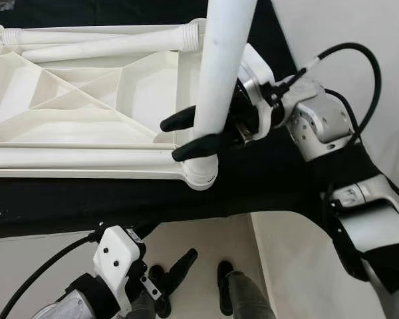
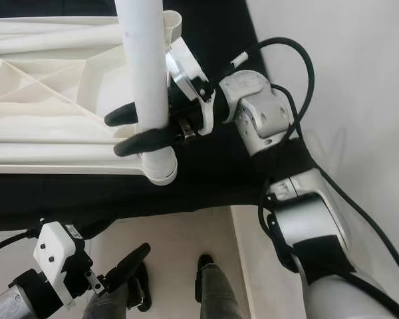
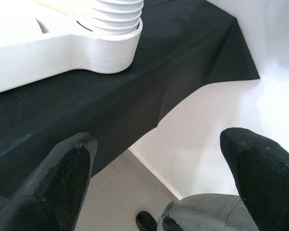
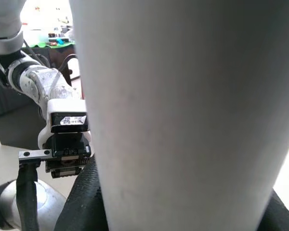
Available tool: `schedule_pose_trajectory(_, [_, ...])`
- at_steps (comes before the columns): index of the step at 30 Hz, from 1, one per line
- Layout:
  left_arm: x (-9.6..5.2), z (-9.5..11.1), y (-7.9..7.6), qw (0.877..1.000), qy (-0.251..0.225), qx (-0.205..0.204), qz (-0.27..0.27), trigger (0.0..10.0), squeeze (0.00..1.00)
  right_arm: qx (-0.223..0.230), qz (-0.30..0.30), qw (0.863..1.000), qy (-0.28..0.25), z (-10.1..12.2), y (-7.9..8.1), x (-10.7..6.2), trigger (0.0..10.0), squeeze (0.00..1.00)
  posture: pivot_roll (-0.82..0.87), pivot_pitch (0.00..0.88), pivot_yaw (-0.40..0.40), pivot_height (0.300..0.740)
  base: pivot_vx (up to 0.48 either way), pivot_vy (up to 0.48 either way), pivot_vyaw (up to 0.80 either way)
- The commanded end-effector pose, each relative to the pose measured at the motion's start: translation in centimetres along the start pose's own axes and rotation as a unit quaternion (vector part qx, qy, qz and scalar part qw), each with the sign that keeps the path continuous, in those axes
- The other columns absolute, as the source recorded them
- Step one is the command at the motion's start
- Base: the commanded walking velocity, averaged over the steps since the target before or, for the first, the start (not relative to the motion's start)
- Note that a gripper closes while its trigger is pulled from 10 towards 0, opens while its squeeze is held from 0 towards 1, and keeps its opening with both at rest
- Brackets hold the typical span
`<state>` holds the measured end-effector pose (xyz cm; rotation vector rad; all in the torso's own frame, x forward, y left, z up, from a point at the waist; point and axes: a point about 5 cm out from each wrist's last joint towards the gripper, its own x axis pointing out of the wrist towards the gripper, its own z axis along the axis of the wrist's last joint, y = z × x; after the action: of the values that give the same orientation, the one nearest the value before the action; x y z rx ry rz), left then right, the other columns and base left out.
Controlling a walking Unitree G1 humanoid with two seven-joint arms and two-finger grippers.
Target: Building children table
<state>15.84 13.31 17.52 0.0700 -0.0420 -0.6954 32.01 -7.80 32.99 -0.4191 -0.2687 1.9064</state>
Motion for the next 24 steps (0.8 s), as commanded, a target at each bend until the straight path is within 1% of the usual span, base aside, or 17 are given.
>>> schedule_pose_trajectory(1, [-0.3,-0.4,-0.5,1.0,0.013,-0.017,-0.004,10.0,0.0,0.022,0.027,0.999,0.028,-1.7,0.8,0.8,10.0,0.0,-0.01,0.424,-0.002,0.74,0.0,0.0,0.0])
schedule_pose_trajectory(5, [-0.3,-0.5,-0.4,1.0,0.013,-0.017,-0.005,10.0,0.0,0.026,0.033,0.998,0.038,-2.2,1.1,0.8,10.0,0.0,-0.01,0.425,0.002,0.74,0.0,0.0,0.0])
schedule_pose_trajectory(10, [-0.3,-0.5,-0.4,1.0,0.013,-0.018,-0.005,10.0,0.0,0.025,0.036,0.998,0.05,-2.6,1.0,1.2,10.0,0.0,-0.02,0.426,0.002,0.74,0.0,0.0,0.0])
schedule_pose_trajectory(13, [-0.3,-0.4,-0.4,1.0,0.013,-0.018,-0.004,10.0,0.0,0.026,0.03,0.997,0.06,-2.8,0.6,1.4,10.0,0.0,-0.01,0.426,-0.003,0.74,0.0,0.0,0.0])
schedule_pose_trajectory(17, [-0.2,-0.4,-0.4,1.0,0.013,-0.017,-0.003,10.0,0.0,0.039,0.02,0.998,0.054,-2.7,0.1,1.6,10.0,0.0,-0.02,0.426,-0.005,0.74,0.0,0.0,0.0])
schedule_pose_trajectory(24, [-0.2,-0.4,-0.4,1.0,0.011,-0.018,-0.003,10.0,0.0,0.062,-0.025,0.996,0.063,-2.6,-0.9,1.7,10.0,0.0,-0.02,0.425,-0.008,0.74,0.0,0.0,0.0])
